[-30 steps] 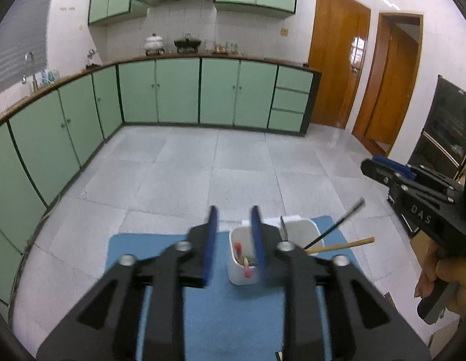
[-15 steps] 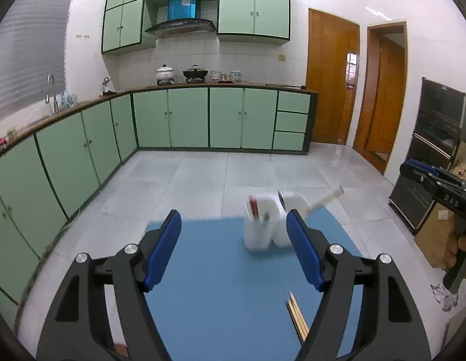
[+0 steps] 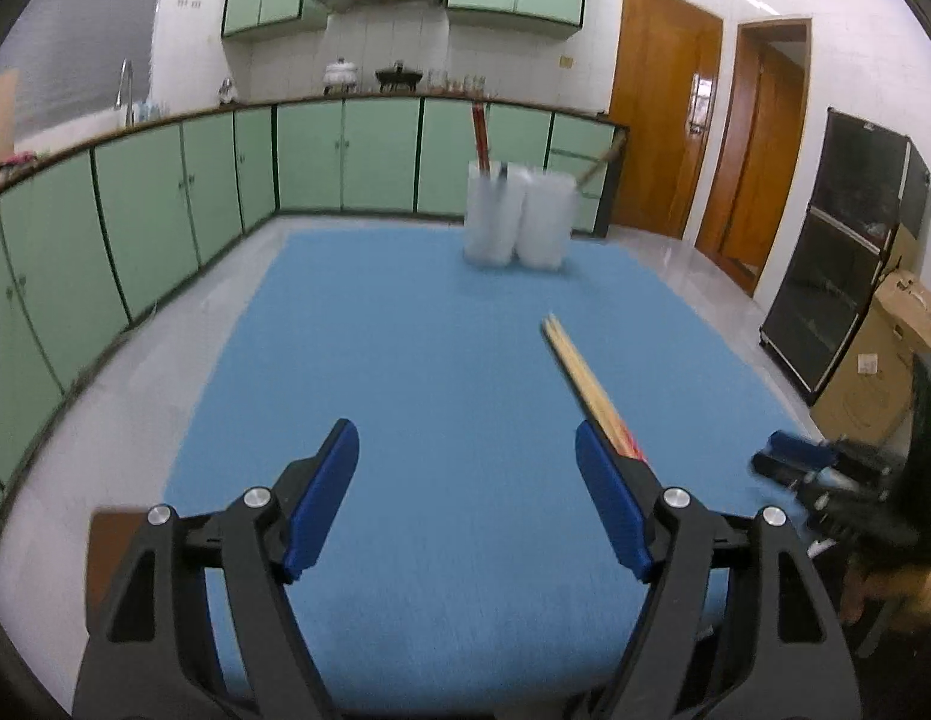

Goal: Organize utensils
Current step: 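Open both tools, release the chopsticks, and pull back, then grasp a red-patterned chopstick by its tip with the right tool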

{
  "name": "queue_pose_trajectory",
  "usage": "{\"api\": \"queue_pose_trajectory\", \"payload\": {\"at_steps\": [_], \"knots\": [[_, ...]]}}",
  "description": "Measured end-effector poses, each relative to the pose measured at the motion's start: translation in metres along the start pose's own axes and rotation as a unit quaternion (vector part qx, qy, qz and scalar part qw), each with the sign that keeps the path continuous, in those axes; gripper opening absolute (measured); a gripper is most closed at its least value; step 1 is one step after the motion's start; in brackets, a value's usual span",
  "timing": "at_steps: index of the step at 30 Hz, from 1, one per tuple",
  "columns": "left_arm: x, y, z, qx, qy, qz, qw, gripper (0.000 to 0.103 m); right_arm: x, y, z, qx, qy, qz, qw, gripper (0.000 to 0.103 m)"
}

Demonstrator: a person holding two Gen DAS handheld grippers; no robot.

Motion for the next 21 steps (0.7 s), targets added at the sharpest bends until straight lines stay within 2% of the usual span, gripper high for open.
{"api": "queue_pose_trajectory", "payload": {"at_steps": [3,6,12,21], "knots": [[-0.015,0.024,-0.004,0.017,0.013,-0.001,0.9998,0.073,0.017,0.024,-0.010,0.013,-0.006,0.035,0.999,0.036],[-0.026,0.036,-0.011,0.028,0.027,-0.006,0.9992,0.073,0.030,0.033,-0.014,0.012,-0.006,0.055,0.998,0.037],[-0.016,0.047,-0.016,0.039,0.025,0.012,0.9989,0.073,0.035,0.018,-0.027,0.005,-0.008,0.065,0.998,0.037],[-0.025,0.051,-0.022,0.044,0.033,0.000,0.9985,0.073,0.038,0.015,-0.040,-0.010,-0.011,0.063,0.998,0.037]]}}
Point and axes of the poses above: each gripper's, at about its wrist camera, not at the fingertips, and z roughly against the way its jaws point, x to its left, y to its underside, the point moved 8 cm from there along -z, roughly the way its jaws point, and after that the axes turned 15 degrees about -z, right-handed, at the moved point
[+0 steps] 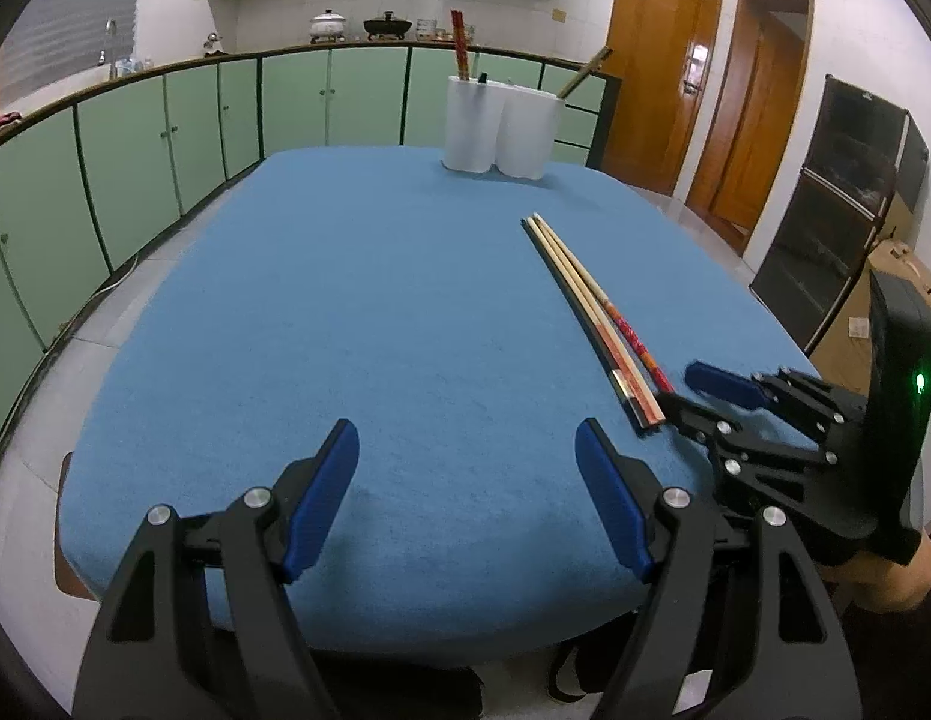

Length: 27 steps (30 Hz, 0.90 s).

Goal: Organize utensils
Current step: 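Grasp a red-patterned chopstick by its tip with the right tool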

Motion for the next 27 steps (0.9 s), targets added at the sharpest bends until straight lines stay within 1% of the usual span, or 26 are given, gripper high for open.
{"api": "queue_pose_trajectory", "payload": {"at_steps": [2,4,6,9,13,17,21,27], "knots": [[-0.007,0.000,-0.004,0.002,0.007,-0.005,1.0000,0.073,-0.002,-0.002,-0.002,-0.002,0.004,-0.002,1.000,0.034],[-0.014,0.000,-0.008,0.005,0.015,-0.013,0.9998,0.073,-0.006,-0.006,-0.003,-0.004,0.011,-0.007,1.000,0.025],[-0.022,0.000,-0.012,0.009,0.020,-0.022,0.9995,0.073,-0.016,-0.009,-0.004,-0.004,0.020,-0.014,1.000,0.008],[-0.035,0.000,-0.020,0.014,0.032,-0.033,0.9988,0.073,-0.034,-0.013,-0.003,-0.006,0.032,-0.031,0.999,0.006],[-0.055,0.000,-0.033,0.025,0.037,-0.056,0.9974,0.073,-0.058,-0.014,0.003,-0.006,0.043,-0.057,0.997,0.005],[-0.063,-0.004,-0.042,0.029,0.018,-0.075,0.9966,0.073,-0.069,-0.013,0.007,-0.006,0.041,-0.074,0.996,0.005],[-0.058,-0.010,-0.049,0.032,0.002,-0.067,0.9973,0.073,-0.069,-0.014,0.005,-0.006,0.039,-0.077,0.996,0.005],[-0.052,-0.015,-0.055,0.029,-0.011,-0.055,0.9980,0.073,-0.070,-0.015,0.006,-0.008,0.038,-0.076,0.996,0.005]]}}
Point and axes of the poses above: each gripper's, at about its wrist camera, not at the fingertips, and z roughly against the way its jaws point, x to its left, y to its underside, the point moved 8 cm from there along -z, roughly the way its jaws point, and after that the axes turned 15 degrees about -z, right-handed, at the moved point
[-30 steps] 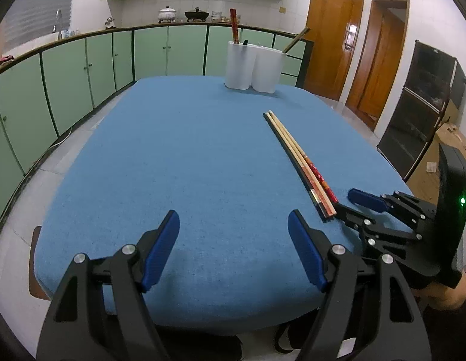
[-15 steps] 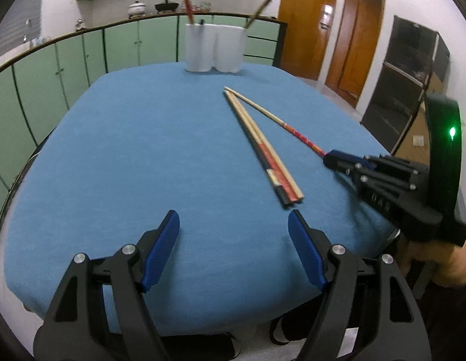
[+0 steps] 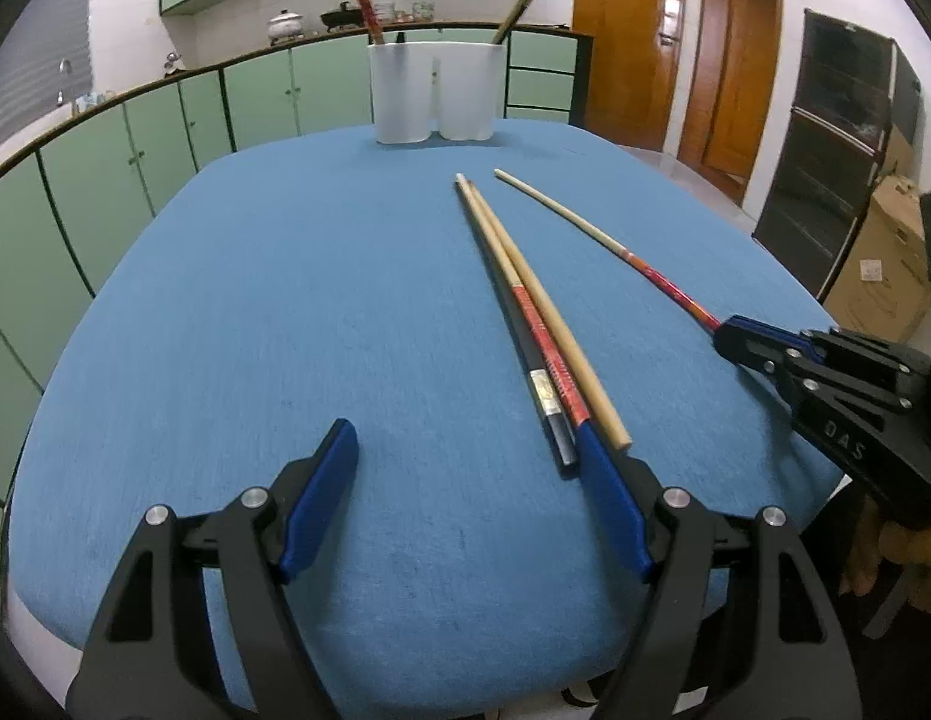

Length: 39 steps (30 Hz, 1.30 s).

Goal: Organize utensils
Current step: 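Grasp a red-patterned chopstick by its tip with the right tool, then grasp the black chopstick with the left tool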

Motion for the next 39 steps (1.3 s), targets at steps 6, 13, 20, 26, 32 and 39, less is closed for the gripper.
{"api": "queue_pose_trajectory", "payload": {"at_steps": [6,13,20,26,32,39], "knots": [[0.004,0.001,0.002,-0.012,-0.005,-0.002,0.9999,0.066,0.008,0.003,-0.001,-0.005,-0.004,0.012,1.000,0.008],[0.014,-0.003,-0.001,-0.026,-0.011,0.015,0.9995,0.009,0.012,0.002,-0.005,-0.014,0.019,0.009,1.000,0.007],[0.045,0.008,0.005,-0.017,-0.067,0.082,0.9943,0.009,0.001,0.002,0.000,-0.030,0.070,-0.017,0.997,0.006],[0.046,0.012,0.010,-0.002,-0.065,0.064,0.9958,0.030,0.013,0.010,0.005,-0.022,0.042,0.004,0.999,0.008],[0.044,0.011,0.007,-0.011,-0.035,0.039,0.9986,0.047,0.021,0.016,0.008,-0.024,0.025,0.028,0.999,0.009],[0.035,0.004,0.007,-0.029,0.008,0.046,0.9985,0.008,0.028,0.015,0.007,-0.029,0.023,0.044,0.998,0.009]]}}
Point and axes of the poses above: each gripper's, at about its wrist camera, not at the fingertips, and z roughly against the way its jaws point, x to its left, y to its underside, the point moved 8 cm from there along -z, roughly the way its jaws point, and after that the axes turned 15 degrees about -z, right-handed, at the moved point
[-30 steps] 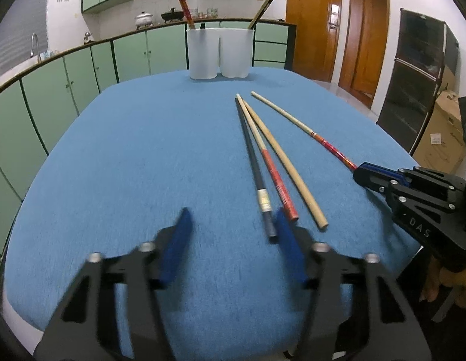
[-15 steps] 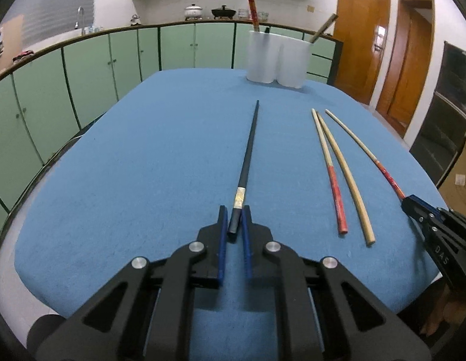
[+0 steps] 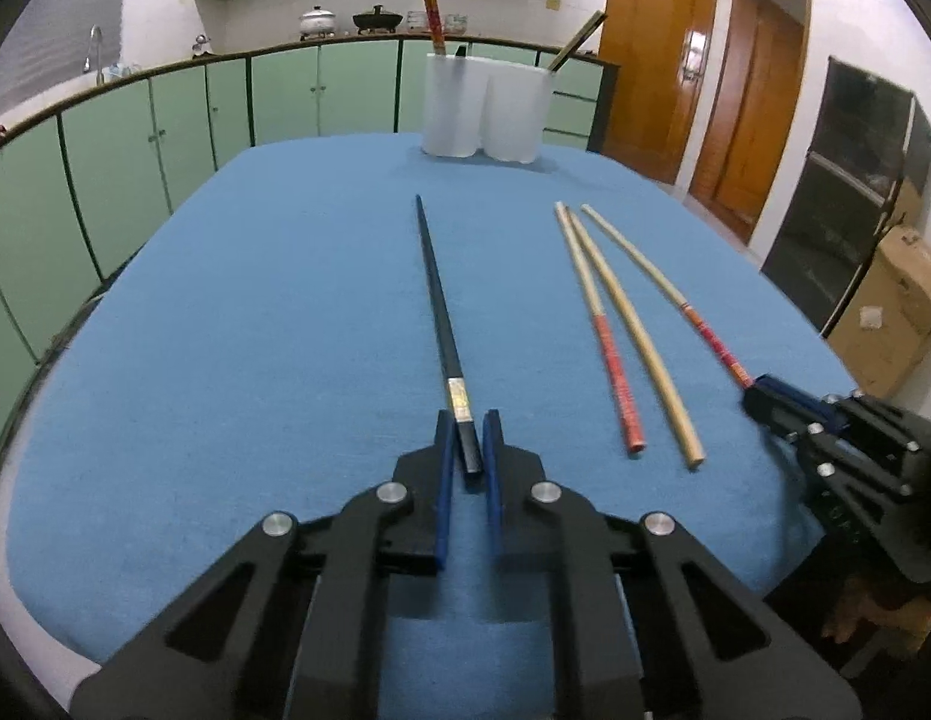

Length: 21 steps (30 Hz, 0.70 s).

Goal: Organize utensils
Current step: 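Grasp the black chopstick with the left tool, then carry both chopsticks to the white holder and insert them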

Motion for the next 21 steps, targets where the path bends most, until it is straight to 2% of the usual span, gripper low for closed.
{"api": "queue_pose_trajectory", "payload": {"at_steps": [4,11,21], "knots": [[-0.001,-0.008,0.012,-0.015,0.006,0.008,0.9998,0.007,0.001,-0.007,0.012,-0.013,-0.003,-0.002,1.000,0.008],[0.003,-0.038,0.049,-0.039,0.004,0.022,0.9990,0.006,0.005,-0.046,0.048,-0.046,-0.012,-0.024,0.999,0.007],[0.025,-0.103,0.097,-0.082,0.002,0.017,0.9964,0.006,0.014,-0.145,0.096,-0.082,-0.026,-0.006,0.996,0.006]]}}
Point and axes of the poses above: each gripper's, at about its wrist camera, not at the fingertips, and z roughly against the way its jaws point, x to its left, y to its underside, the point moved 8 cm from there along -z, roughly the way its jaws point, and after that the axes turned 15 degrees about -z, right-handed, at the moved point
